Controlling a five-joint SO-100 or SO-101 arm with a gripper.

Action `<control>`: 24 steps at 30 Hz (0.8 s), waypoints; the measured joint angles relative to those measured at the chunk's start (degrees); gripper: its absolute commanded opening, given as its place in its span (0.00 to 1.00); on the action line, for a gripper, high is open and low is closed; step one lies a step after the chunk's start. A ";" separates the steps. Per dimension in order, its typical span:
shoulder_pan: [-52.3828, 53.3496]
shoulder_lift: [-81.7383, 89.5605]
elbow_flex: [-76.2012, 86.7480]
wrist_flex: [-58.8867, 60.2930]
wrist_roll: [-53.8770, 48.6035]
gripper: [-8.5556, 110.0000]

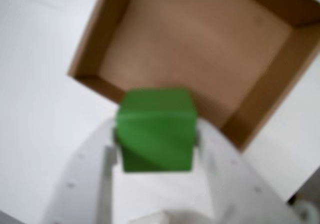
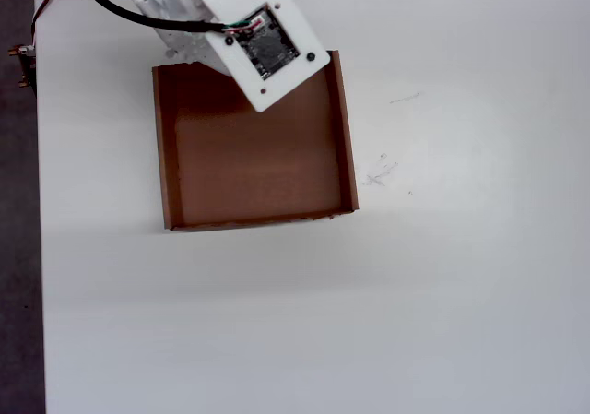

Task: Grasp a green cube and put it in a box.

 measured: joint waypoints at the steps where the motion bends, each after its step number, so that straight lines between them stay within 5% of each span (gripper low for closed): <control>1: 0.53 0.18 0.26 0.00 0.00 0.15; 24: 13.18 -2.99 14.15 -20.21 -0.09 0.15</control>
